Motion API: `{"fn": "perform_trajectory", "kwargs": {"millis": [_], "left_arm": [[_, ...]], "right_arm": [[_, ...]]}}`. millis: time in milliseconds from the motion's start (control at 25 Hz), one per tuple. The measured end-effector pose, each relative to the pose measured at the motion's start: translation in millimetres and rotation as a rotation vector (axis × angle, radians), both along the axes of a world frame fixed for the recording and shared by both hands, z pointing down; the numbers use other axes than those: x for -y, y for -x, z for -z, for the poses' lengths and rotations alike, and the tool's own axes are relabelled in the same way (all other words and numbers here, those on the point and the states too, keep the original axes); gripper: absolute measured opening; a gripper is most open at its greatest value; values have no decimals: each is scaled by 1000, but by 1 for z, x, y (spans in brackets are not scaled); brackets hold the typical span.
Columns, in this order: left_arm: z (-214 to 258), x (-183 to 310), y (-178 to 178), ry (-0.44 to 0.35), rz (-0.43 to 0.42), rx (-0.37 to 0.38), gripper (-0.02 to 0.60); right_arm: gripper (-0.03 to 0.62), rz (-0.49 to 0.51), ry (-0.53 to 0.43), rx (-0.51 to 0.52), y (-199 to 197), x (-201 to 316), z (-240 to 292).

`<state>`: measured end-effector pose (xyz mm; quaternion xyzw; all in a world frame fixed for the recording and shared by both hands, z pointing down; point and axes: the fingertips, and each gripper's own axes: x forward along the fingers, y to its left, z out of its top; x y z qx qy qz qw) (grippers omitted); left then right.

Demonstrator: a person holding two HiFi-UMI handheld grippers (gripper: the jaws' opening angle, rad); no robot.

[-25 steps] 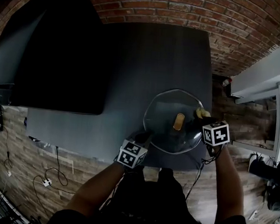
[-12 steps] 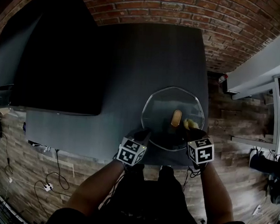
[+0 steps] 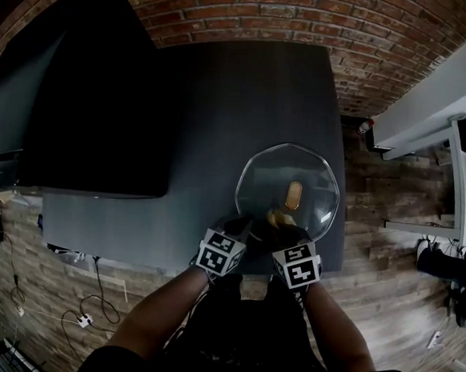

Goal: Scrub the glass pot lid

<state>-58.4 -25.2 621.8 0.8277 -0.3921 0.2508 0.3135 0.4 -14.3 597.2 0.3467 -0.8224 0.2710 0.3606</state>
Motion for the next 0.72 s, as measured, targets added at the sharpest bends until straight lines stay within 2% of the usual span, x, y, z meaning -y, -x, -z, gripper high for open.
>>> {"fn": "perform_trajectory", "kwargs": {"millis": [200,320,520,720], "left_arm": [[5,1,-1,-2,-20,-16,31],[5,0,-1,0,-36,-18,31],[4,0,0,-8,-55,-13,31],[2,0,0,-15,-66,-5,31]], "right_arm": [[41,38,2,22,39,-9,-4],[41,46,-6,24,47,-15,-7],[40,33,23,54,35,-24,-6],[40,42,45,55,1,-36,-7]]}}
